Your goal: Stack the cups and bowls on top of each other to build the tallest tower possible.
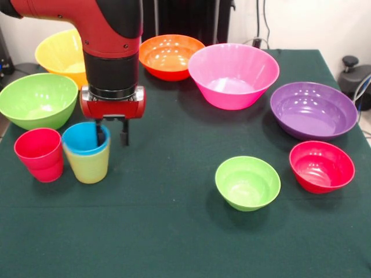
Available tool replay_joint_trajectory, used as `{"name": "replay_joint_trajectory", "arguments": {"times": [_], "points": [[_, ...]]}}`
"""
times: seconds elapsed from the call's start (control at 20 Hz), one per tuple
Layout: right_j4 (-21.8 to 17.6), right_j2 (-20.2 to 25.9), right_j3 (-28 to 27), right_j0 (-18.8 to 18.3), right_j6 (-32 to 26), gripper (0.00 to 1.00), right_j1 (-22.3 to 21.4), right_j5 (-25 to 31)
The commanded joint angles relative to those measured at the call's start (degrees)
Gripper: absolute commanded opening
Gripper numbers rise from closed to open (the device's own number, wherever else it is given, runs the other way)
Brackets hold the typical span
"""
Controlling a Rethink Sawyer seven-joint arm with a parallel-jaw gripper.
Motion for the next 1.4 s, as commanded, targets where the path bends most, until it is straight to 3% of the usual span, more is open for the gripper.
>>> {"name": "replay_joint_trajectory", "arguments": {"times": [0.05,0.75,1.4], "points": [[-5.8,3.0,0.0,0.3,-7.2,0.00,2.4,-1.8],[-6.3,3.1,-0.7,0.8,-6.8,0.00,2.3,-0.7],[-4.0,0.8,-0.5,6.3,-3.6,0.00,-4.3,6.3]]}}
